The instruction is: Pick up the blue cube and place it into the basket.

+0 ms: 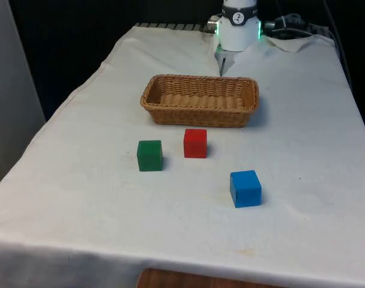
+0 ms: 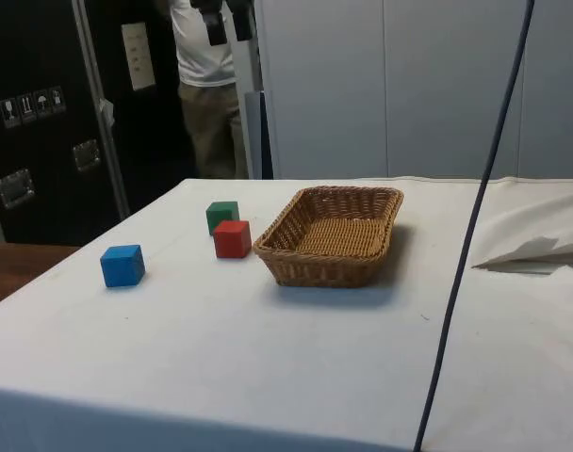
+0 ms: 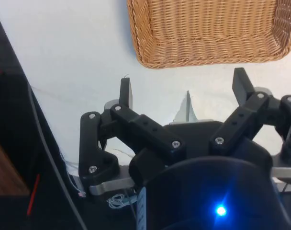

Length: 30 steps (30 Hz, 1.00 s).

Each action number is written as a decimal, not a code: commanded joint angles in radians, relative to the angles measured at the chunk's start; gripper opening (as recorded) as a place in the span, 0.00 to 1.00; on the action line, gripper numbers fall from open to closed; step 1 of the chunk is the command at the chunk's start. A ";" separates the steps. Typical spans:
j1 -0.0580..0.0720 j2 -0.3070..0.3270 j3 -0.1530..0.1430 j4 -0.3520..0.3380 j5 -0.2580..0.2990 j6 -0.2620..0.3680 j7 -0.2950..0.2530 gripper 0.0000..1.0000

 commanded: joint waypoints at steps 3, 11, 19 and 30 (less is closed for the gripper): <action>0.002 -0.006 0.002 0.019 0.000 -0.025 0.003 1.00; 0.001 -0.011 0.009 0.079 0.000 -0.077 0.007 1.00; 0.001 0.013 0.013 0.148 0.001 -0.104 0.006 1.00; 0.001 0.083 0.019 0.218 0.002 -0.090 0.003 1.00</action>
